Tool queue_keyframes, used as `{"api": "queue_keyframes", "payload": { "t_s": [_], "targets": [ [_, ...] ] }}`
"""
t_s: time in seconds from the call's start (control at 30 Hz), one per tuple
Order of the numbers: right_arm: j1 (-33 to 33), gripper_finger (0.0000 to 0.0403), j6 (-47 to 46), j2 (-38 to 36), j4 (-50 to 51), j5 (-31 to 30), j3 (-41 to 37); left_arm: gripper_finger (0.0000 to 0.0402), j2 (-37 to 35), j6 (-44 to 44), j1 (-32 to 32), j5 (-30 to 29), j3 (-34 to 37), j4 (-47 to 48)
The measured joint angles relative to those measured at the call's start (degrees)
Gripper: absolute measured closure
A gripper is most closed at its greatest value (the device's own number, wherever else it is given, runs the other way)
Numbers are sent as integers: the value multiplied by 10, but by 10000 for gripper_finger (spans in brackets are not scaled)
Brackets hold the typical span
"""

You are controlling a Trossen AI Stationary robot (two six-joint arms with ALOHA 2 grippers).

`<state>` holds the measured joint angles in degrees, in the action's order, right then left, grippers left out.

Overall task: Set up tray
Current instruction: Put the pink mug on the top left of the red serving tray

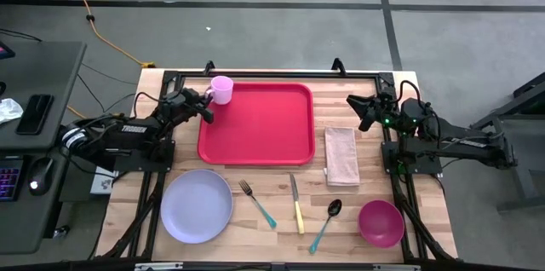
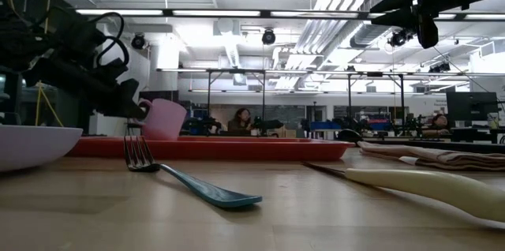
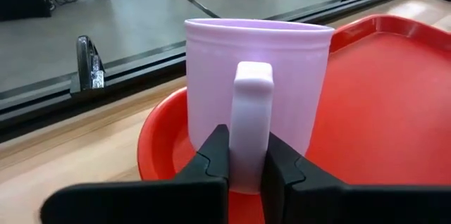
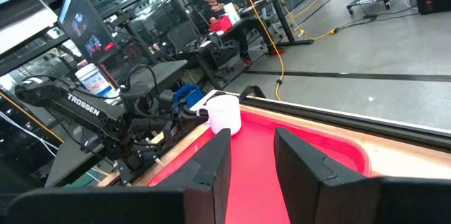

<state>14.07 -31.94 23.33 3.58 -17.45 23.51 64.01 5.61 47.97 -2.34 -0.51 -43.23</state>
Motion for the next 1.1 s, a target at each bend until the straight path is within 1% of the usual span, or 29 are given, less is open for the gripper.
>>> {"api": "queue_keyframes", "payload": {
  "t_s": [0.1,0.3,0.4,0.77,0.97,1.1],
  "targets": [
    [0,316,0,0,0,0,0,328,0,0,0,3,0,10],
    [0,315,0,0,0,0,0,296,1,2,0,5,0,36],
    [0,316,0,0,0,0,0,288,0,6,0,5,0,33],
    [0,316,0,0,0,0,0,284,-2,6,0,5,0,34],
    [0,315,-1,0,0,1,0,286,-2,6,0,5,0,76],
    [0,316,-1,0,0,1,0,284,-28,7,0,14,0,95]
  ]
}}
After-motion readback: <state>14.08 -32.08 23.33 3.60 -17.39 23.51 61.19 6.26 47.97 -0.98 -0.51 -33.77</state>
